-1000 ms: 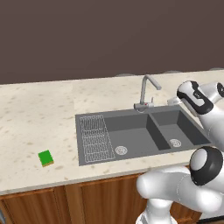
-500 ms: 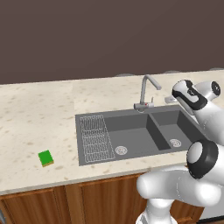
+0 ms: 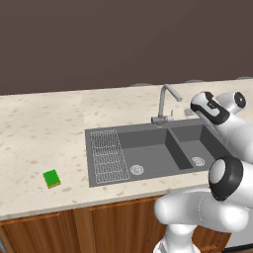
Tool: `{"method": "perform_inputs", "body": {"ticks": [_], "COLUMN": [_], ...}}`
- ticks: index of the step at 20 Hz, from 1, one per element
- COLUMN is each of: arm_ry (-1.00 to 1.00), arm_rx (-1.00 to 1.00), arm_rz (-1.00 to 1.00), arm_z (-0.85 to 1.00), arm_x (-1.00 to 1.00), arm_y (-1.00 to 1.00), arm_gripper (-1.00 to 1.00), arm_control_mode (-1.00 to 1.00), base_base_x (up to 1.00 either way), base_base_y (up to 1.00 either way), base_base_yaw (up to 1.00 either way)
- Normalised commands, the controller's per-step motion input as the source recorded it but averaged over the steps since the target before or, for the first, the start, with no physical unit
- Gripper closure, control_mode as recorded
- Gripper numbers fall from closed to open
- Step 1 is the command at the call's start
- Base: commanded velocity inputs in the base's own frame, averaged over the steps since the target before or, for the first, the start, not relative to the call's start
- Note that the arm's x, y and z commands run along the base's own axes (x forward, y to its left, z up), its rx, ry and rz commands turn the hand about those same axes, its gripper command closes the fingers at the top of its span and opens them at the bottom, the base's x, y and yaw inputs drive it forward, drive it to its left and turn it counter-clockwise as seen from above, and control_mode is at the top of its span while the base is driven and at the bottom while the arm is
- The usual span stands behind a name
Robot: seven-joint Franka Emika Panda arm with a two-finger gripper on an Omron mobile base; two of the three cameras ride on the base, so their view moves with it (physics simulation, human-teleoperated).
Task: Soak the sponge with water for a few seconds and then drop it inside the sink.
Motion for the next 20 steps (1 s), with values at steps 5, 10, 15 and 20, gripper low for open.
{"method": "perform_inputs", "body": {"ticks": [5, 10, 15, 20], "arm_ry": [0.0, 0.0, 0.0, 0.0], "arm_rx": [0.0, 0.0, -0.02, -0.02], "arm_rz": [-0.02, 0.0, 0.0, 0.0], "arm_z": [-0.11, -0.1, -0.11, -0.11], "arm_x": [0.05, 0.0, 0.0, 0.08], "arm_y": [0.0, 0.0, 0.0, 0.0], "arm_gripper": [-1.0, -1.0, -1.0, -1.0], "arm_control_mode": [-1.0, -1.0, -1.0, -1.0], "base_base_x": [0.0, 0.0, 0.0, 0.0], "base_base_y": [0.0, 0.0, 0.0, 0.0], "base_base_yaw": [0.0, 0.0, 0.0, 0.0]}}
